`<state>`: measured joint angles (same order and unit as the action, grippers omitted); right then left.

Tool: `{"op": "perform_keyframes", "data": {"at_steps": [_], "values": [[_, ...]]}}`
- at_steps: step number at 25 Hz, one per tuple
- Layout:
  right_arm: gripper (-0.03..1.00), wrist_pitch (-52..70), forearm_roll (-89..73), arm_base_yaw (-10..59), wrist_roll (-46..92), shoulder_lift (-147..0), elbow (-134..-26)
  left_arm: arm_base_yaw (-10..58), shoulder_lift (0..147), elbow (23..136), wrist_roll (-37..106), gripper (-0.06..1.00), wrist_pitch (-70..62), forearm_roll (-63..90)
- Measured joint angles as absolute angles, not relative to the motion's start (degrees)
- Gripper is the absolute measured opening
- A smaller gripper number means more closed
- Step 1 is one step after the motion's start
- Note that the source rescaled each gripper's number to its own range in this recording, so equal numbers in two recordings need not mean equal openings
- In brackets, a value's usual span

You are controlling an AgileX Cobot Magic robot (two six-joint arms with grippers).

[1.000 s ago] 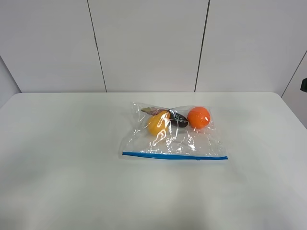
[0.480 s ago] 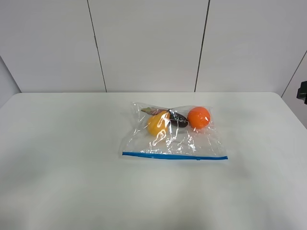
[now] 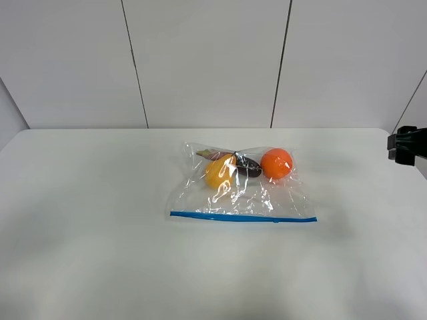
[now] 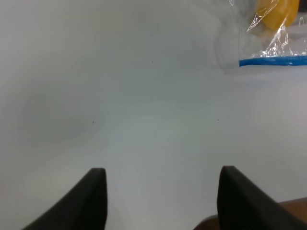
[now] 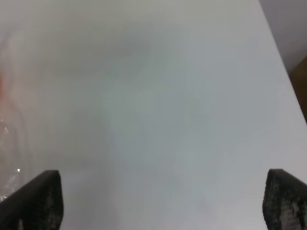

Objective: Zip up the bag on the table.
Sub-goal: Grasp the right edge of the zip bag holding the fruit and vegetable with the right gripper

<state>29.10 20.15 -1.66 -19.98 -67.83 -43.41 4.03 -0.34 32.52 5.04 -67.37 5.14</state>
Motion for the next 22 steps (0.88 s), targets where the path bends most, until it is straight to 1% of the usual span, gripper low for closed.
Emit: {"op": "perform_keyframes", "data": {"at_steps": [5,12,22], "values": [[0.90,28.35,19.40,-1.66,-20.21,-73.43,-43.41,4.03,-0.34,32.52,5.04,1.00,-67.37,5.14],[0.90,25.91,13.15,-1.66,-18.36,-82.33,-43.43,4.03,-0.34,32.52,5.04,1.00,-67.37,5.14],[0.89,24.87,-8.43,-1.66,3.50,-93.19,-43.80,4.03,-0.34,32.52,5.04,1.00,-67.37,5.14]]}}
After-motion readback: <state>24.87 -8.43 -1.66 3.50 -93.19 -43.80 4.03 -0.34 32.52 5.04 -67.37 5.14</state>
